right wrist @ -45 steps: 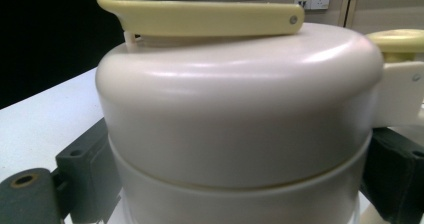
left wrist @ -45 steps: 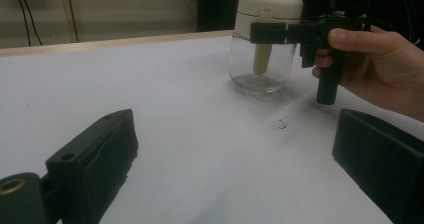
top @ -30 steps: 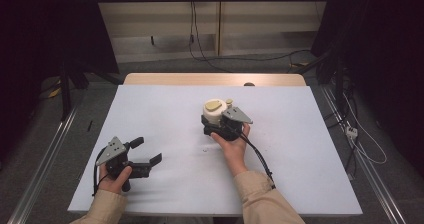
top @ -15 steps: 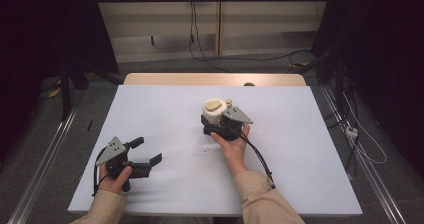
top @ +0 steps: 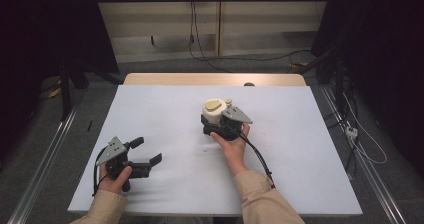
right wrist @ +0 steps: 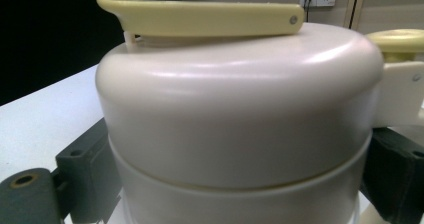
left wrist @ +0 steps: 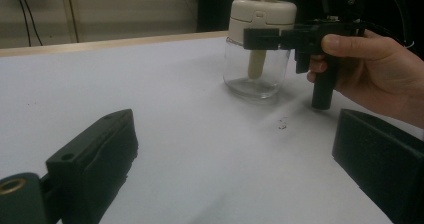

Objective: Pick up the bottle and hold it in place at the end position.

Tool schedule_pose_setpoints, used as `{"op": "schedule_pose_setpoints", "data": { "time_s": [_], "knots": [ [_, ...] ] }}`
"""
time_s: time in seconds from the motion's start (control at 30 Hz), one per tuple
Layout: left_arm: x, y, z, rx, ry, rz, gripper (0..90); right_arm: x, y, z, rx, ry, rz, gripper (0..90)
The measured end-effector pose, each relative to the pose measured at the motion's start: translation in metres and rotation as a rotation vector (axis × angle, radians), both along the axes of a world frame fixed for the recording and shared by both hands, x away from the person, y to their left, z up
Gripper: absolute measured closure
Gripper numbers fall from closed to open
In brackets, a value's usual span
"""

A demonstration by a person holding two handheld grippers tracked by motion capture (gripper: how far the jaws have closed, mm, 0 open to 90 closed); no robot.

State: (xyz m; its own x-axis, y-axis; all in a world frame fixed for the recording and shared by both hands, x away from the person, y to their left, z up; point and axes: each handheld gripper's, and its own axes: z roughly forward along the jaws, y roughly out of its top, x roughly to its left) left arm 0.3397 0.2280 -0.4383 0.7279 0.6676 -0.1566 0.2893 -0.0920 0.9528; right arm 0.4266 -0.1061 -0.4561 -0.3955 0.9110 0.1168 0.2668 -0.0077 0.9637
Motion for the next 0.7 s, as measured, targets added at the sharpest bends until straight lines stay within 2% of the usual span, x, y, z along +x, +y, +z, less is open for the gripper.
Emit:
{"op": "schedule_pose_setpoints", "data": {
  "time_s": [0.7],
  "knots": [
    [-0.0003, -0.0004, 0.0000, 0.001, 0.002, -0.001, 3.8, -0.0008, 0.0008, -0.0009, -0.012, 0.016, 0.019, 6.8]
  ]
}}
